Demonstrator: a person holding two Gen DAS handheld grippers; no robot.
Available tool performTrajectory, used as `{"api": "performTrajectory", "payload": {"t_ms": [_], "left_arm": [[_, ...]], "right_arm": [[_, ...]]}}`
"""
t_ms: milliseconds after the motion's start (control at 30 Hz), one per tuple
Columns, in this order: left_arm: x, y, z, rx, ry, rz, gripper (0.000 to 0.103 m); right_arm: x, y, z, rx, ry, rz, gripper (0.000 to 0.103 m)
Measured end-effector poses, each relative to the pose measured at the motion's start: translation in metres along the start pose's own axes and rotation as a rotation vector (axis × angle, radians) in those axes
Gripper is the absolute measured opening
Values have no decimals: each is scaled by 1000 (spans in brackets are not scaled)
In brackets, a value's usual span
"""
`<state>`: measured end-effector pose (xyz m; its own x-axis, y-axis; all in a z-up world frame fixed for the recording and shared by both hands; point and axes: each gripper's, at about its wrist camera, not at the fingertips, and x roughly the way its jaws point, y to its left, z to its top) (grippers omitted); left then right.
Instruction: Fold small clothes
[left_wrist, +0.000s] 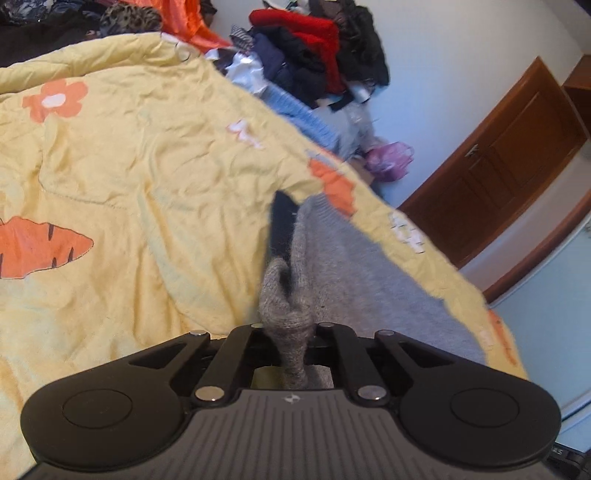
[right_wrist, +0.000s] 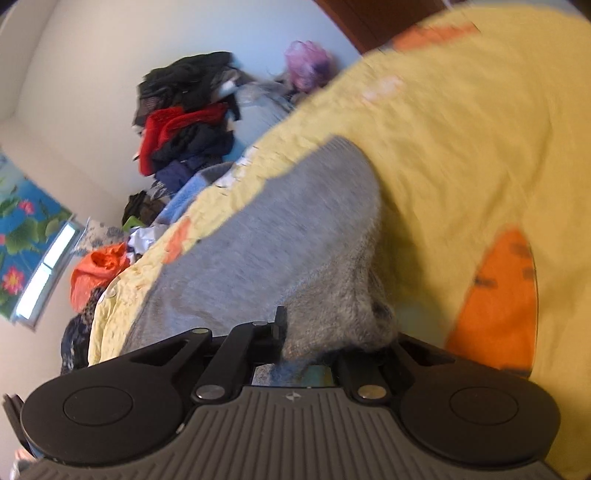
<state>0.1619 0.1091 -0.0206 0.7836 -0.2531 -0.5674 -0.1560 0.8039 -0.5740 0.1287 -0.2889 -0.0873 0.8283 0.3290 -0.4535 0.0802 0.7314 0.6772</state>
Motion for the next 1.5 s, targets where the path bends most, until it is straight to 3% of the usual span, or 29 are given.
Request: {"api": "performTrajectory", "payload": {"t_ms": [67,200,333,433,500,533,567,600,667,700,767,900,1000,1100,1133,1200,1233,1267,1433,1500], "left_arm": [[-22,-3,-2,-7,15,-63,4],[-70,6,-23,30,59,-121,4],[-85,31,-60,172,149,-59,5],[-90,48,-78,256,203,-14,12],[-108,48,-76,310,154,40,20],[-120,44,-71,348,89,74,24],[-134,38,-64,393,-2,95,32],[-142,30,-57,430,-87,105,40],[-140,10,-42,468,-184,98,91],[-130,-2,-34,497,-202,81,92],[-93,-27,-23,580,-211,115,91],[7,-51,-2,650,-68,204,88],[64,-50,8,652,38,255,71],[96,-45,11,654,122,270,44],[102,-44,11,660,146,260,29],[102,-47,9,686,144,221,5],[101,-49,8,703,147,202,4],[99,-52,7,721,124,214,3],[71,-43,19,712,-12,255,2],[72,-29,28,660,-10,271,2]], "right_arm": [[-14,12,6,-51,0,7,11],[-59,16,2,-96,29,64,11],[-98,-7,-39,-94,118,66,12],[-98,-38,-64,-36,203,2,26],[-111,-54,-65,30,160,22,33],[-122,-58,-59,48,114,19,50],[-134,-60,-51,49,46,15,64],[-142,-59,-40,36,-19,22,69],[-144,-52,-14,-15,-78,38,74],[-134,-46,0,-48,-66,38,76],[-102,-36,26,-106,-28,4,76],[-26,-17,53,-236,41,-135,76],[14,-12,55,-286,121,-140,75],[30,-7,55,-325,120,-149,75],[31,-6,58,-317,114,-134,76],[37,-12,61,-279,145,-61,66],[40,-13,64,-269,156,-33,39],[42,-15,65,-259,182,-6,20],[28,-1,70,-296,106,24,18],[21,1,74,-280,47,48,18]]}}
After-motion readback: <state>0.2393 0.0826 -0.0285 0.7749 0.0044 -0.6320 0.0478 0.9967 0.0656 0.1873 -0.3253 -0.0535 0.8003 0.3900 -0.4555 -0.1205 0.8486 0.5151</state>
